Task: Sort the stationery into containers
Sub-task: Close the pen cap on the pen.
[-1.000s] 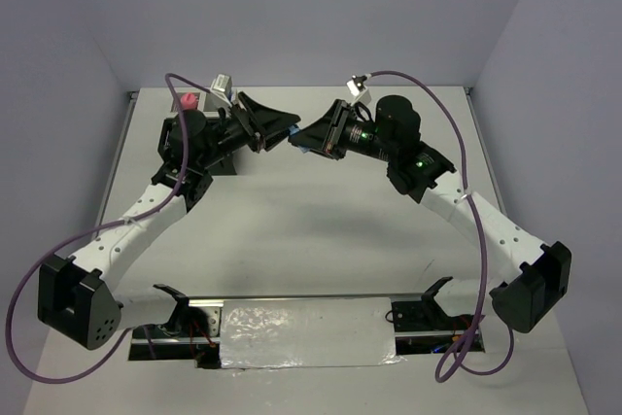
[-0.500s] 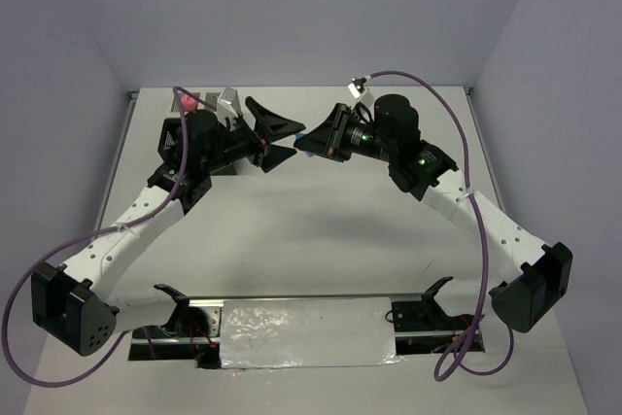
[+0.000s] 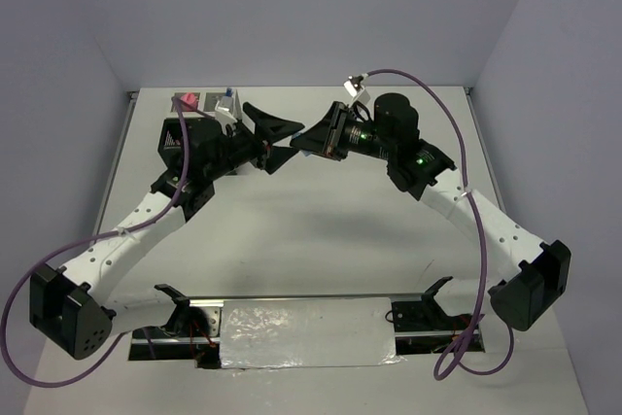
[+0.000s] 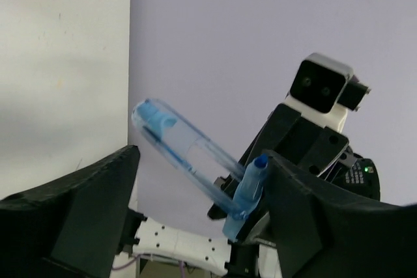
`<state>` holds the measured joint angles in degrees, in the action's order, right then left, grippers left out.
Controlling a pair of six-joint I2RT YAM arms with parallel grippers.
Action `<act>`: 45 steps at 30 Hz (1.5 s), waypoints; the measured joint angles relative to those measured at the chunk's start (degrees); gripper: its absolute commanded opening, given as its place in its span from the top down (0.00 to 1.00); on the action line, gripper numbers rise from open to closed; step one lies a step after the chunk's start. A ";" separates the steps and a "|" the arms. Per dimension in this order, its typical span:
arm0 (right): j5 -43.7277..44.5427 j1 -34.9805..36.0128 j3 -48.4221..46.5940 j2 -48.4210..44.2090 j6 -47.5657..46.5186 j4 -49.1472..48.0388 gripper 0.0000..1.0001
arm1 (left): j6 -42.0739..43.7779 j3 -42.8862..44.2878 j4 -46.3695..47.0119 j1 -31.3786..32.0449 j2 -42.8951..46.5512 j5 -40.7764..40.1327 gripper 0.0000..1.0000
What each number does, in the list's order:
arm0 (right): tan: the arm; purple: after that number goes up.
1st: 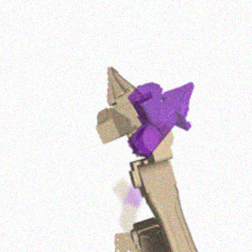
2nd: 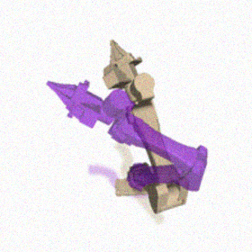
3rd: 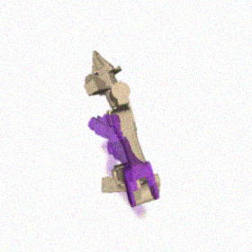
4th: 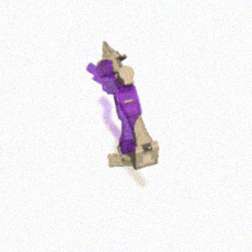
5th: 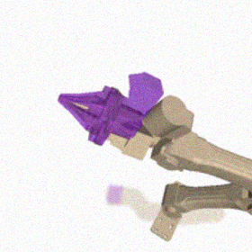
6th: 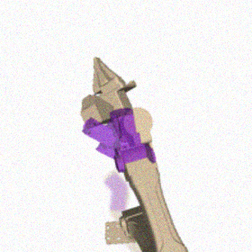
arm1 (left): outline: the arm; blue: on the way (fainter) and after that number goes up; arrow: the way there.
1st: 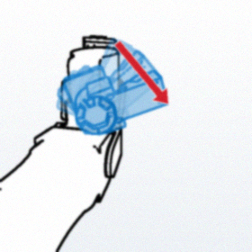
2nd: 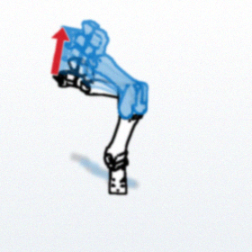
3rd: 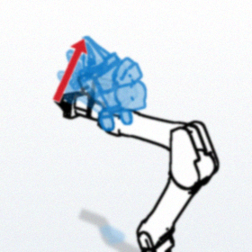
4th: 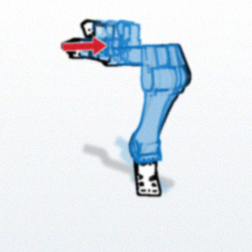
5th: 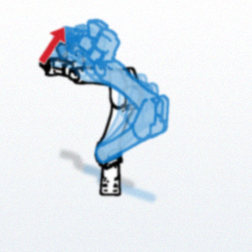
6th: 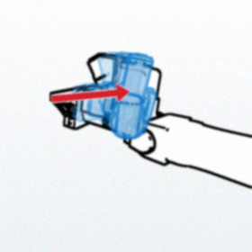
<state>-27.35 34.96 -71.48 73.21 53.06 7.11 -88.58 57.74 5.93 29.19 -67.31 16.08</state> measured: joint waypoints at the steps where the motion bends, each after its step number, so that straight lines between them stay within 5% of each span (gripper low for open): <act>1: -0.28 0.11 0.02 0.00 0.20 -0.09 1.00 | 0.11 0.00 0.52 0.00 -0.07 -0.81 0.17; 18: 0.31 0.57 1.77 -4.17 -1.57 4.02 1.00 | 6.12 3.96 4.37 -1.29 -1.27 -4.31 0.58; 25: 0.79 0.57 1.77 -4.50 -2.10 4.76 1.00 | 7.98 4.57 4.52 -1.42 -1.27 -4.11 0.81; 28: 0.79 0.57 1.77 -4.50 -2.14 4.72 1.00 | 8.59 4.52 4.83 -1.51 -1.27 -3.80 1.00; 45: -1.01 0.70 1.20 -2.08 -2.36 1.64 1.00 | 8.61 1.62 6.21 -2.01 0.98 -5.33 1.00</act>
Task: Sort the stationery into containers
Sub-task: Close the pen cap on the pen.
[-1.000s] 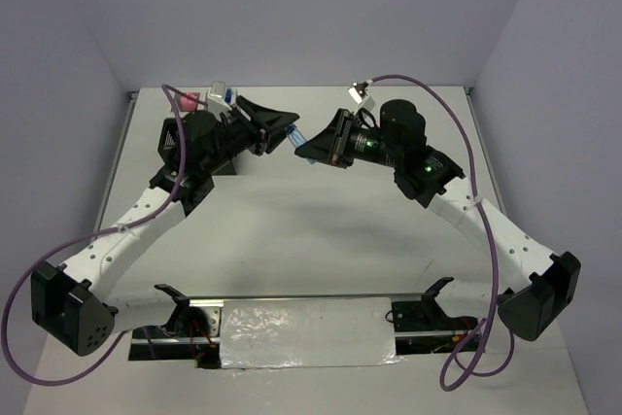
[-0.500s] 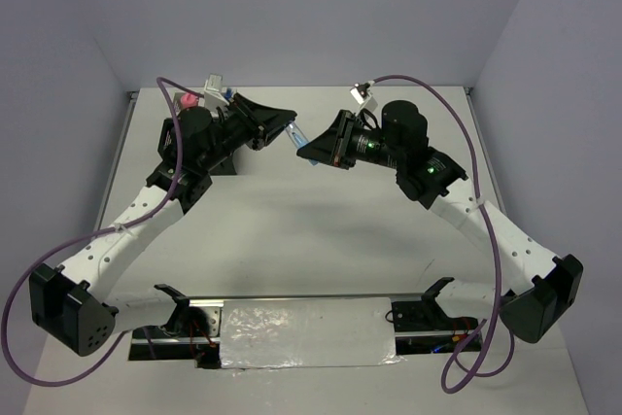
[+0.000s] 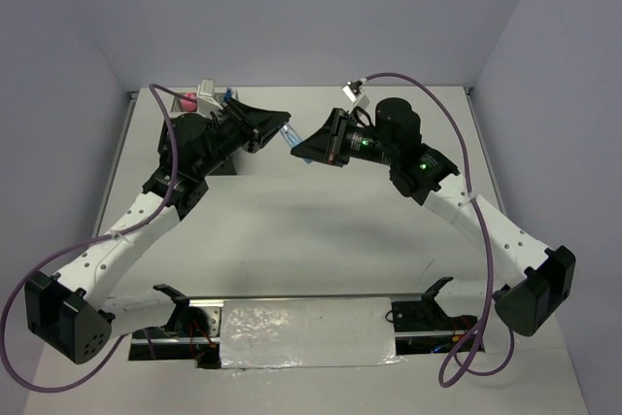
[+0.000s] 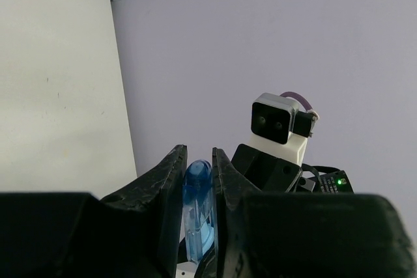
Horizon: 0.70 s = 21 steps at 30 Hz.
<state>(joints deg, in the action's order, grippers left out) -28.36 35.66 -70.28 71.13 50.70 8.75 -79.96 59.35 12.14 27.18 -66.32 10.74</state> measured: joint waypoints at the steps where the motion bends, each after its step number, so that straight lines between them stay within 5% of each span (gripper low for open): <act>1: -0.13 0.00 0.00 0.04 0.02 -0.20 1.00 | -0.04 -0.20 0.09 0.00 0.22 -0.22 1.00; 21: 0.11 0.26 -5.25 5.22 0.61 -3.52 1.00 | 0.04 -1.31 4.33 0.94 0.96 -3.08 1.00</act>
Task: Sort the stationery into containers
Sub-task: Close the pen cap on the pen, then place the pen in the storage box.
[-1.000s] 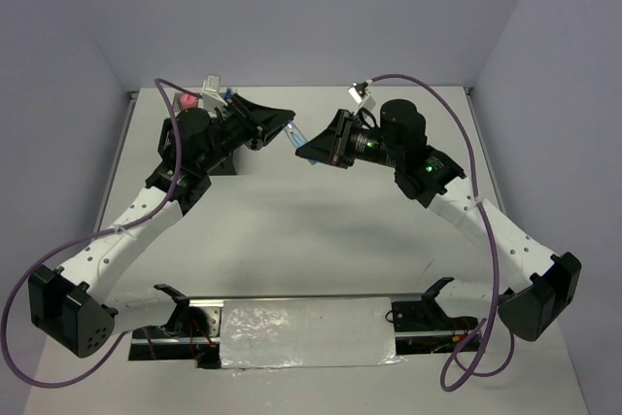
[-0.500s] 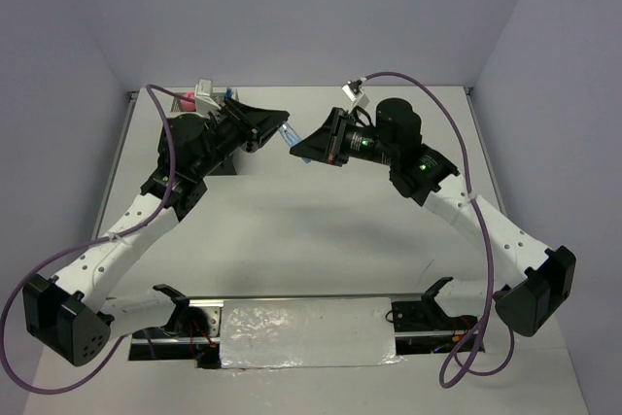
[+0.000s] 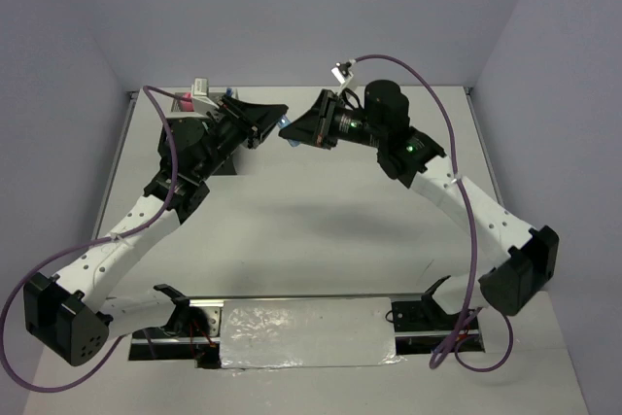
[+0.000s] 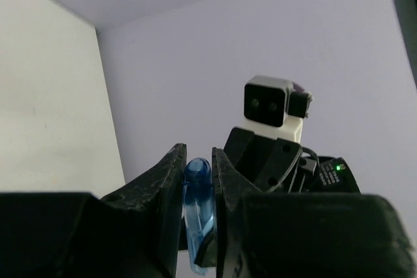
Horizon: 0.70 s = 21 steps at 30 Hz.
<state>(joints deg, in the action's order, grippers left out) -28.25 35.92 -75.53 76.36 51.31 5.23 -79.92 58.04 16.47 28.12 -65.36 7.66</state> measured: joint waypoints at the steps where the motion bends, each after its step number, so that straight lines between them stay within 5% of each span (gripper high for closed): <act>1: -0.46 0.00 -2.54 2.21 -0.24 0.39 1.00 | 0.15 -0.33 0.94 0.76 0.13 -1.53 1.00; 9: -10.12 0.57 -21.24 15.43 -2.93 12.37 1.00 | 0.07 -9.57 8.70 3.23 7.52 -18.60 1.00; 13: -12.96 0.81 -22.36 16.94 -2.95 12.46 1.00 | 1.64 -10.16 6.93 3.63 9.35 -20.90 1.00; 15: -13.38 0.68 -22.08 16.94 -2.84 11.45 0.88 | 3.15 -8.26 4.37 3.63 9.22 -20.87 1.00; 18: -14.27 0.55 -19.69 16.22 -2.86 6.51 0.44 | 6.27 -5.38 0.22 1.79 9.38 -17.53 1.00; 21: -11.96 -0.04 -14.95 15.30 -3.06 0.39 0.25 | 10.56 -3.52 -5.29 -1.81 9.97 -8.98 1.00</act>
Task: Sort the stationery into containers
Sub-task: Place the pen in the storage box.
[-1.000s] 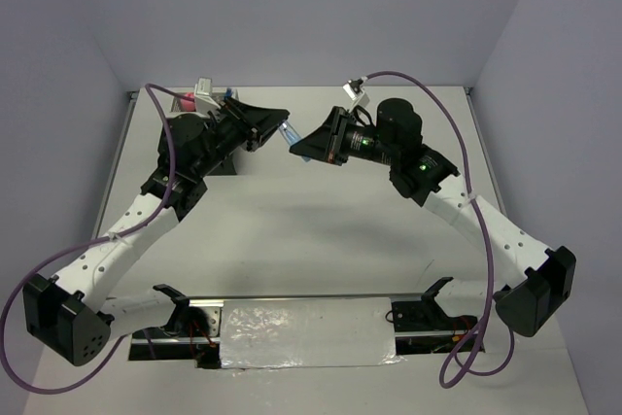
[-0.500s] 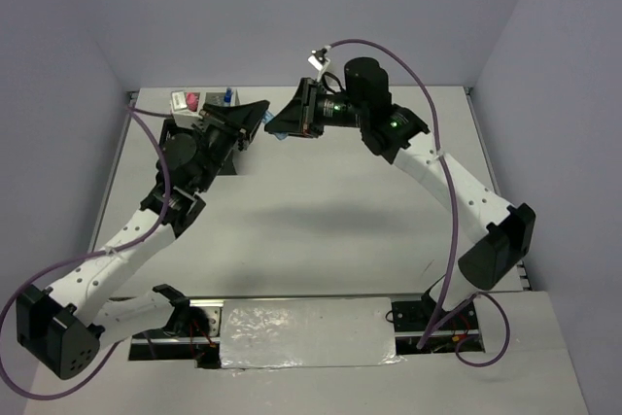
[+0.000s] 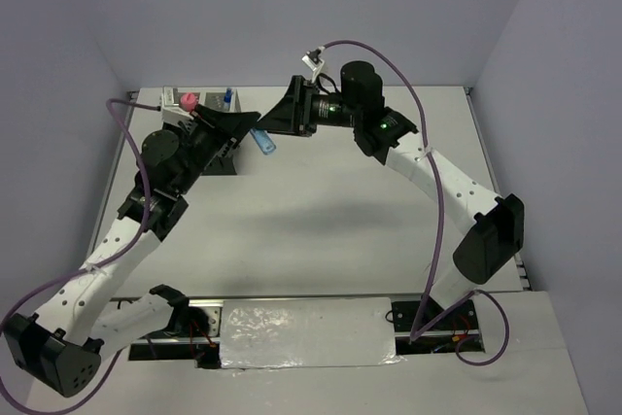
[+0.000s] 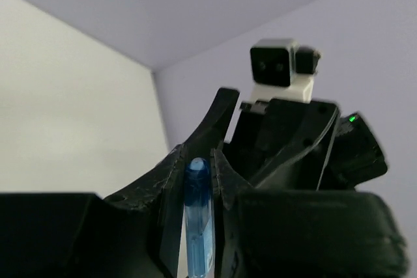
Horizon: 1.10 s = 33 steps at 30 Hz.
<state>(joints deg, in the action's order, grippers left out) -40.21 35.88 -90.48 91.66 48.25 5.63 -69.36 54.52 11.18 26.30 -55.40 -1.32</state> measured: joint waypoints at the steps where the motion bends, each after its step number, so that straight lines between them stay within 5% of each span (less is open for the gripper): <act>1: 0.63 -0.33 1.68 -0.28 -0.11 -1.57 0.20 | 1.60 0.39 -2.16 -2.10 0.00 2.47 1.00; 10: 3.54 -7.82 17.38 -8.57 -0.22 -5.57 0.16 | 12.85 7.37 -14.75 -13.84 -6.82 8.52 1.00; 23: 11.21 -11.28 18.93 -28.00 -14.73 14.34 0.16 | 38.01 20.74 -14.86 -27.63 -28.68 -19.67 1.00; 33: 12.39 -11.28 19.06 -36.72 -19.21 24.83 0.15 | 45.68 16.41 -4.44 -27.89 -35.65 -29.09 1.00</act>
<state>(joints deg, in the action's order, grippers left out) -27.81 24.60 -71.42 54.94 29.04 30.46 -23.68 70.94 6.74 -1.58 -91.05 -30.41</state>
